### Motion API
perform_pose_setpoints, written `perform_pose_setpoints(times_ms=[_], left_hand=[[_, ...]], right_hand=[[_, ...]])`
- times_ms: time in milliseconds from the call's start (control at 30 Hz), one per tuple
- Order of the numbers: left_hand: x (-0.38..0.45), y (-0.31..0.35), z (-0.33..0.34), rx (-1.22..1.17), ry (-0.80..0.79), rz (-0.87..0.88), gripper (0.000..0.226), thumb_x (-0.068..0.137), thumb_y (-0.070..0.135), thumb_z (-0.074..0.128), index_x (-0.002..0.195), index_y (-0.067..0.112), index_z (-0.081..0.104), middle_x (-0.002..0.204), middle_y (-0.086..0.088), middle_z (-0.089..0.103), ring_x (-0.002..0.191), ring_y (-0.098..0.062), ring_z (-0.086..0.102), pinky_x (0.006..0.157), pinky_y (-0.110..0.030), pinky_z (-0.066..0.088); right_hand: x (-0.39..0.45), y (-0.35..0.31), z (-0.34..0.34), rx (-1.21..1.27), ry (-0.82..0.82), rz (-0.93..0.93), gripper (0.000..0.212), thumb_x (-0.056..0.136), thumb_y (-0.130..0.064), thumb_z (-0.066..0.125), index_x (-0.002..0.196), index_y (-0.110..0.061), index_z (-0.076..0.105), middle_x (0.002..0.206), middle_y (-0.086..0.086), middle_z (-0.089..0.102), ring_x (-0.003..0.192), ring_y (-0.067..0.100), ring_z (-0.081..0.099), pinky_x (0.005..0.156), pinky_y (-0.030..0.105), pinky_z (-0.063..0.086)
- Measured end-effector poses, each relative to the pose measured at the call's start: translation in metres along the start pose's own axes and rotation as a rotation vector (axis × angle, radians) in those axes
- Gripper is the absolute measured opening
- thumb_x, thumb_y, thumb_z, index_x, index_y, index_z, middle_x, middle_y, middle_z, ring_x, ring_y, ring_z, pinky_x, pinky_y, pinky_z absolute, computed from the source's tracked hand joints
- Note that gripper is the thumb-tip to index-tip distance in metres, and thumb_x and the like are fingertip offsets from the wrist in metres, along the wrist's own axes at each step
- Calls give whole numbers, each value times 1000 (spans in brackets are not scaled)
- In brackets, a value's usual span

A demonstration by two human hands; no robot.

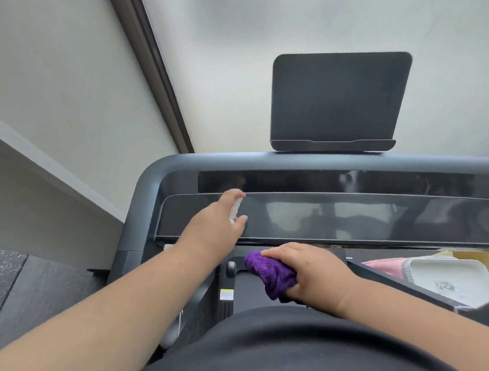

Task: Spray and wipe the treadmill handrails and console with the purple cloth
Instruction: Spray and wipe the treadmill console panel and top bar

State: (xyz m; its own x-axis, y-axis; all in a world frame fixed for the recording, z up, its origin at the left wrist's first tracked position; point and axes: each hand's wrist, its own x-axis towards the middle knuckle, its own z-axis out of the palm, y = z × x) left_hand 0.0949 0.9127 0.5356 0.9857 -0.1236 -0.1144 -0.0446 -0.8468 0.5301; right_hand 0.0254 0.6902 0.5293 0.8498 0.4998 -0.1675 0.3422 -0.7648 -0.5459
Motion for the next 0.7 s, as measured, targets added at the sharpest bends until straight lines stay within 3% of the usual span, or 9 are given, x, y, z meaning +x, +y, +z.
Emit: perform_pose_setpoints(times_ms=[167,400,700], left_hand=[[15,58,35,66,-57,110,37,96,36,51,127,44,34,84,8,54,77,-22,53,68,-29,37],[27,120,75,134,-94,125,38,98,33,49,133,37,35,102,0,63,78,-19,48,71,-29,37],[37,247,135,138,-185,257,37,96,34,51,125,46,31,88,9,58,77,-19,55,70,-30,43]], right_hand=[[-25,26,-5,23,-6,13,68,73,-30,74,136,-40,53,123,-15,63,114,7,54,94,24,45],[-74,79,-26,46,-21,87,64,77,-34,70,138,-41,50,124,-15,62,117,8,54,98,26,44],[-139,151,-60,88,7,150,62,81,-35,67,139,-41,48,127,-17,60,119,6,51,97,26,43]])
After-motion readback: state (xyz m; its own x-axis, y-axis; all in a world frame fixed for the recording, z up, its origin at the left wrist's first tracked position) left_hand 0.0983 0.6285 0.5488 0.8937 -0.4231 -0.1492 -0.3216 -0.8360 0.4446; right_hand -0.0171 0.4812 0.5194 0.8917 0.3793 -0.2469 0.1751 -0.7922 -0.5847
